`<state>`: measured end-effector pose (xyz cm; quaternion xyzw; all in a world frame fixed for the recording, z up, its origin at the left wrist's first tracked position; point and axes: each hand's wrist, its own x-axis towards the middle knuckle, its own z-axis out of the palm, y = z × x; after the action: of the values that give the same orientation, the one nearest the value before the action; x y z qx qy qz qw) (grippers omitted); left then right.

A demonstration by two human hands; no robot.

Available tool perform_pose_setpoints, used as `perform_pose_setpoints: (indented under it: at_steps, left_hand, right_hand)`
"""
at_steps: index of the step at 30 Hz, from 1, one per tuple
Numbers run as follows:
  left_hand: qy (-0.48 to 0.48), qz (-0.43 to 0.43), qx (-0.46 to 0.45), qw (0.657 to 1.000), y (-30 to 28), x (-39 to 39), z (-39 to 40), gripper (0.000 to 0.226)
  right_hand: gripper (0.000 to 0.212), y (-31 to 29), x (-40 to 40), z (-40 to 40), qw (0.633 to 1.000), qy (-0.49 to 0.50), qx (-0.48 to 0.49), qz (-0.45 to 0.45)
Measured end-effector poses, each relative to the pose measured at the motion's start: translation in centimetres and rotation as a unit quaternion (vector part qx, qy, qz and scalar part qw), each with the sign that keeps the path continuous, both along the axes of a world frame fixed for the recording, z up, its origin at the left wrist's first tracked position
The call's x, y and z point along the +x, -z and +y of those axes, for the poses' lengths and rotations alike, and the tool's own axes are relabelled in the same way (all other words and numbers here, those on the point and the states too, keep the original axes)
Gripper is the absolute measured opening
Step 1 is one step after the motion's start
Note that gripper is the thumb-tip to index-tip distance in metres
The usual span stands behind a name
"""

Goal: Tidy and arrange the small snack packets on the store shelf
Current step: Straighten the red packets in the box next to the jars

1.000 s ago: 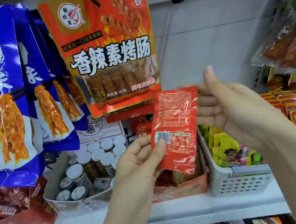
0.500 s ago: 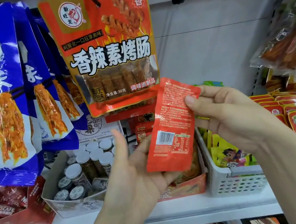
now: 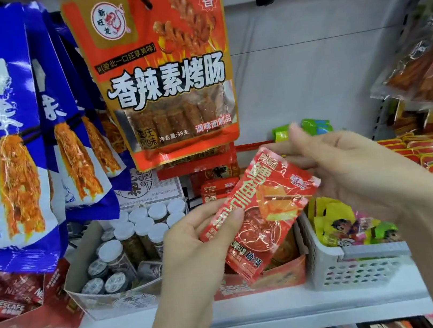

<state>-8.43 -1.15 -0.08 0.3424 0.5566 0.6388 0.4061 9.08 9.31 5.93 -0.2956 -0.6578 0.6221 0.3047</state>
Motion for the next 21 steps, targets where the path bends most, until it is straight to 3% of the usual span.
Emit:
perform_pose_setpoints:
  at_steps: [3, 7, 9, 11, 15, 18, 21]
  left_hand:
    - [-0.030, 0.068, 0.036, 0.997, 0.2, 0.4, 0.1, 0.020]
    - [-0.076, 0.188, 0.059, 0.977, 1.4, -0.6, 0.6, 0.013]
    - [-0.129, 0.314, 0.033, 0.940, 2.0, -1.8, 0.7, 0.015]
    - [-0.119, 0.423, -0.013, 0.898, 2.5, -2.7, 0.7, 0.026]
    - [-0.006, 0.497, -0.062, 0.866, 3.4, -3.3, 0.9, 0.055]
    - [0.042, 0.525, -0.080, 0.847, 3.9, -3.1, 1.2, 0.069]
    - [0.041, 0.546, -0.087, 0.832, 4.3, -3.1, 1.2, 0.072]
  right_hand:
    - [0.017, 0.1, -0.6, -0.4, 0.995, 0.034, 0.084, -0.048]
    - [0.014, 0.0, -0.9, -0.3, 0.959, 0.178, 0.213, -0.052]
    - [0.012, 0.1, -0.4, 0.3, 0.911, 0.286, 0.290, -0.064]
    - [0.006, 0.3, -0.2, 0.6, 0.857, 0.358, 0.359, -0.090]
    - [0.012, 1.1, -2.2, -0.3, 0.792, 0.382, 0.464, -0.107]
    - [0.013, 2.2, -4.5, -0.7, 0.782, 0.364, 0.495, -0.102]
    - [0.013, 3.6, -6.2, -0.4, 0.805, 0.337, 0.478, -0.096]
